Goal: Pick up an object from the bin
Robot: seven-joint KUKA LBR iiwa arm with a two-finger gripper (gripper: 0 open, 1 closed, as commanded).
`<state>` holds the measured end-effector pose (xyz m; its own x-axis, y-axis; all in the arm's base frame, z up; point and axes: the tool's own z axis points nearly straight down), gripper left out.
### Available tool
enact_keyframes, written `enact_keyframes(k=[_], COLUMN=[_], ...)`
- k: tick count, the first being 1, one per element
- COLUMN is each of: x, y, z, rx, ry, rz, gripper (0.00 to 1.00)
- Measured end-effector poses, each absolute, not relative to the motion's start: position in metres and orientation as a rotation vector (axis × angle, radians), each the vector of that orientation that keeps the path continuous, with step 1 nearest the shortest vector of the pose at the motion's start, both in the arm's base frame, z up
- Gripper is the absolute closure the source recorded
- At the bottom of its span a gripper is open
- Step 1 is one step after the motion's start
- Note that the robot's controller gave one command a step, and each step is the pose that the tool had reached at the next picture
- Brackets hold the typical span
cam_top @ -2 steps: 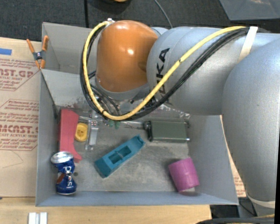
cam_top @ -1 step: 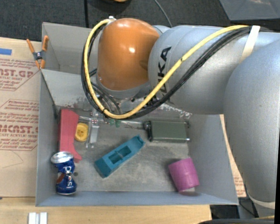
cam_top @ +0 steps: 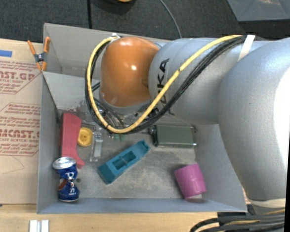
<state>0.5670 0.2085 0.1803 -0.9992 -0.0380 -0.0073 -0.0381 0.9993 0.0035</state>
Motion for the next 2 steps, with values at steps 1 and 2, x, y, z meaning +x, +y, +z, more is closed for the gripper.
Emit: enact_keyframes(k=[1, 2], x=[0.527, 0.51], y=[0.203, 0.187], z=[0.138, 0.127], rx=[0.075, 0.251], ry=[3.141, 3.138], rz=[0.003, 0.004], gripper=[0.0, 0.0])
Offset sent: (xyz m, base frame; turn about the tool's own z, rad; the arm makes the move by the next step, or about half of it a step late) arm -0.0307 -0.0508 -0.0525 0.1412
